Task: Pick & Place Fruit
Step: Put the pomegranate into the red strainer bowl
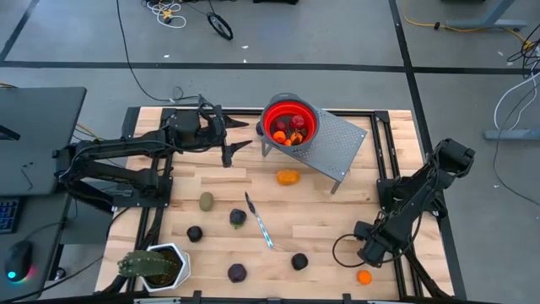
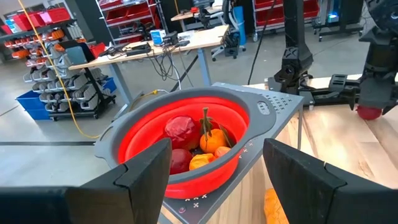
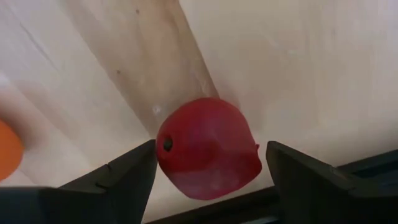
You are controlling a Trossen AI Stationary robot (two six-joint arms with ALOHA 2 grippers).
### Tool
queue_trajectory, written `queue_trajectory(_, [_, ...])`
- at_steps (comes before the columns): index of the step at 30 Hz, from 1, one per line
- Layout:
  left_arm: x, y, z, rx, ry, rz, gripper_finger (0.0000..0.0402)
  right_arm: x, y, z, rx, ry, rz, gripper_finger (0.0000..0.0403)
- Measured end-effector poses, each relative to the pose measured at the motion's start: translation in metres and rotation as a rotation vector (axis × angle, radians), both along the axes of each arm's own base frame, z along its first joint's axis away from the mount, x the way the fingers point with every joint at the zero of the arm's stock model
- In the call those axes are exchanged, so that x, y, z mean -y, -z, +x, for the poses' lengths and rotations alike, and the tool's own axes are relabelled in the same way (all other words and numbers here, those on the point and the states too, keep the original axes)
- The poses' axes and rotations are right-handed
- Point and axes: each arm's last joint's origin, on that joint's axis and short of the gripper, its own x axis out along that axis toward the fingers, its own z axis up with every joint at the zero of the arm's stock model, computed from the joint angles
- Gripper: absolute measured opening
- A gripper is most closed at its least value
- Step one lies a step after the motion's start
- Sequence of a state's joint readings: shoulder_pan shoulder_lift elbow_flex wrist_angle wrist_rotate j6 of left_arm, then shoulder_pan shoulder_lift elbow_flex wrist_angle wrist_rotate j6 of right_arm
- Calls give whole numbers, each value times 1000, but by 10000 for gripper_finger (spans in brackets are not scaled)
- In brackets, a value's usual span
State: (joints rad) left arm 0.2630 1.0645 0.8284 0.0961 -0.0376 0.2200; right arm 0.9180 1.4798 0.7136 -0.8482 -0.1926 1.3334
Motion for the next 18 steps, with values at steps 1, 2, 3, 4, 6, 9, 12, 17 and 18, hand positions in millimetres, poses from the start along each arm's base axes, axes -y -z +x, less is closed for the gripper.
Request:
queue_trajectory(1, [0, 0, 0, 0, 0, 1, 261, 0, 0, 0, 0, 3, -2, 299])
queue_trajectory(2, [0, 0, 0, 0, 0, 1, 261, 0, 0, 0, 4, 4, -4, 294])
queue_trajectory(3, [0, 0, 0, 0, 0, 1, 261, 0, 0, 0, 13, 5, -11, 289])
queue_trajectory(4, [0, 0, 0, 0, 0, 1, 261, 1, 0, 1, 25, 4, -20, 283])
queue_trajectory(6, [0, 0, 0, 0, 0, 1, 261, 1, 0, 1, 40, 4, -29, 269])
queue_trajectory(9, [0, 0, 0, -1, 0, 0, 261, 1, 0, 2, 51, 4, -35, 243])
queue_trajectory(12, [0, 0, 0, 0, 0, 1, 261, 1, 0, 2, 49, 15, -35, 210])
queue_trajectory(17, [0, 0, 0, -2, 0, 0, 261, -2, -6, 3, 22, 22, -14, 168])
queue_trajectory(18, [0, 0, 0, -4, 0, 0, 261, -2, -8, 3, 17, 22, -22, 168])
